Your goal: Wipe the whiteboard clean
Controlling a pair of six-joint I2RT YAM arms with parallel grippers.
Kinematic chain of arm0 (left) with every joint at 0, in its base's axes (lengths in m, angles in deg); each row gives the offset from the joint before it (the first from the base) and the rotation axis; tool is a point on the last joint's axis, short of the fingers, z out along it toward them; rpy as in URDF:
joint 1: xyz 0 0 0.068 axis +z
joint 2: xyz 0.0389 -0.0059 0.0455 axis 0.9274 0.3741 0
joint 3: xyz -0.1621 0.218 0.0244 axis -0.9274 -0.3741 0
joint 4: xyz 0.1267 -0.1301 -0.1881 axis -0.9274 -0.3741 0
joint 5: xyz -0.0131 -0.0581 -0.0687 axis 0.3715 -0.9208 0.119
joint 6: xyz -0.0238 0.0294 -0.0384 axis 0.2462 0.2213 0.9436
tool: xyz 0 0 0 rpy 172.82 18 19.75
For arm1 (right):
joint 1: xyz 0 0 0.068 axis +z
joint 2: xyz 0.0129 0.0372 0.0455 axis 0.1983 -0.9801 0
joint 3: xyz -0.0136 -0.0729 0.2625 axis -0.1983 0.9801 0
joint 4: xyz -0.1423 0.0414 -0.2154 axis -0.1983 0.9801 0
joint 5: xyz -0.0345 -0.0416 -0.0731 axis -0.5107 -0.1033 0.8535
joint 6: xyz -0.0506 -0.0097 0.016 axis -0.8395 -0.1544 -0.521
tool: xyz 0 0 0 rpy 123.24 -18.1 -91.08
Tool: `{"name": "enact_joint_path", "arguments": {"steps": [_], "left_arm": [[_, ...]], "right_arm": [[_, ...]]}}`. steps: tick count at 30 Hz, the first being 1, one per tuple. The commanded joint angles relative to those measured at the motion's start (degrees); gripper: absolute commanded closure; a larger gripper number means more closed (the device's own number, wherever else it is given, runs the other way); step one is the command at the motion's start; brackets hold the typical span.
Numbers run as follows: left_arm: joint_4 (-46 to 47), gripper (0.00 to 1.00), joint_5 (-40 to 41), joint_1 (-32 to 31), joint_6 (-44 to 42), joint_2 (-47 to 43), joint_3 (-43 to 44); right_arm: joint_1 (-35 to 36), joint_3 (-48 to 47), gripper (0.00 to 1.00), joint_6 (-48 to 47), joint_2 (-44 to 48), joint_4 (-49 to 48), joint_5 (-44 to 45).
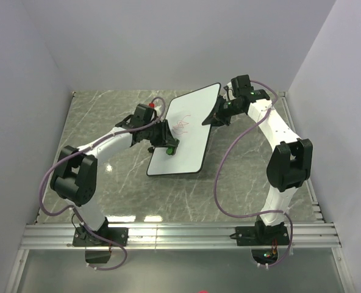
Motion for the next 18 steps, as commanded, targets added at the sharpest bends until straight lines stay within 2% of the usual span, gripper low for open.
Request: {"name": "enact_joint_path", "arguments": {"steps": [1,5,11,14,18], "left_arm": [[2.31,1.00,-7.53,-2.54,3.99,-1.38,-2.17],[6.34,1.00,-7.36,-2.28,5.04,-1.91,-5.16],[8.21,1.00,-7.09,2.99,3.47,2.66,-8.41],[7.24,1.00,-6.39,6.67,2.06,5.12,-7.45],[4.35,1.00,-5.77,7.74,-0.05,8.54,-2.81]], "right_arm": [[-0.69,-0.41,1.00,-4.71,0.18,1.89,10.66],[-0.69,0.29,1.00,-4.79,0.61,1.80,10.48],[-0.69,2.66,1.00,-4.97,2.37,1.01,10.13],[-0.69,4.24,1.00,-5.23,3.60,0.75,10.13],[-0.69,5.91,1.00,-5.23,4.66,0.14,9.87]]}}
